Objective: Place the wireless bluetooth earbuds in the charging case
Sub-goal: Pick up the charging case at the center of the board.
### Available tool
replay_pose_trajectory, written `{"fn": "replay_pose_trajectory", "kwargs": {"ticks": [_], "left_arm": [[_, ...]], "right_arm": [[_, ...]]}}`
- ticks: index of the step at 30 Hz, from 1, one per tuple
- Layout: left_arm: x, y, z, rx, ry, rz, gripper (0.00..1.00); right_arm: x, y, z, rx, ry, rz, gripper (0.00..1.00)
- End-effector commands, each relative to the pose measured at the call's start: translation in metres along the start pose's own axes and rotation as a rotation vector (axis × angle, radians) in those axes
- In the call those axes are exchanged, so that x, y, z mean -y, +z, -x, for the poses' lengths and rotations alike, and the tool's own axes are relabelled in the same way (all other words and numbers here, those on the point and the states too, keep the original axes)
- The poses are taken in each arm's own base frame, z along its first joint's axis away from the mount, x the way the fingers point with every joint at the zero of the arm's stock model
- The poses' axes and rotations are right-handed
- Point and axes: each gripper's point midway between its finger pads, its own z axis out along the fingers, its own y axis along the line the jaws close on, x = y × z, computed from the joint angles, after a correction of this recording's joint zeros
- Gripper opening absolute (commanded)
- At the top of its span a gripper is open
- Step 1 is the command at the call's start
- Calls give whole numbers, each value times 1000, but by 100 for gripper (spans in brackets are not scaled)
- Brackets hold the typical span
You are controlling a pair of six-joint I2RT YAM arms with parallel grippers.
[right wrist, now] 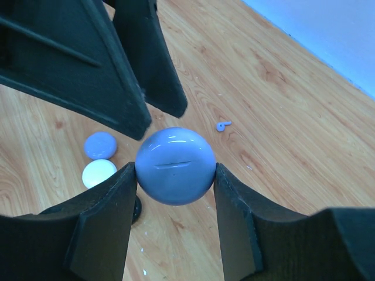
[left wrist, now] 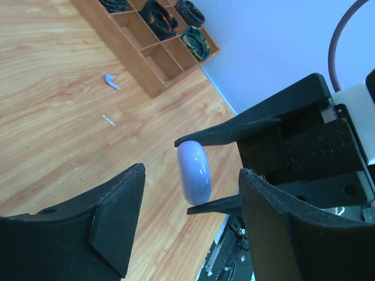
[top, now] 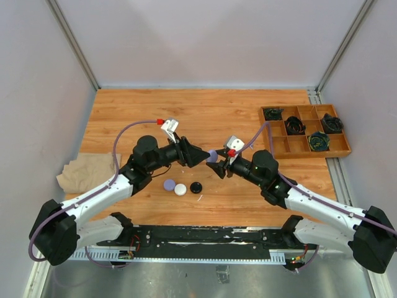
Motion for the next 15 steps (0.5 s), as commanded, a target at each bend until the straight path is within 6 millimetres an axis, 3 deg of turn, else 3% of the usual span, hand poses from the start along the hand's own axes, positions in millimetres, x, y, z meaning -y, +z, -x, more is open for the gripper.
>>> {"fn": "replay_pose_trajectory", "kwargs": {"ticks": [1, 8, 15], "left_arm": [[11, 5, 2, 25, -2, -50, 69], [7, 8, -9, 9, -23, -42, 61], [12, 14, -17, -18, -28, -71, 47]], "right_arm": [[-3, 1, 23, 102, -15, -19, 38], [-5, 1, 25, 130, -17, -31, 39], [-6, 2, 24, 134, -25, -33, 40]]}}
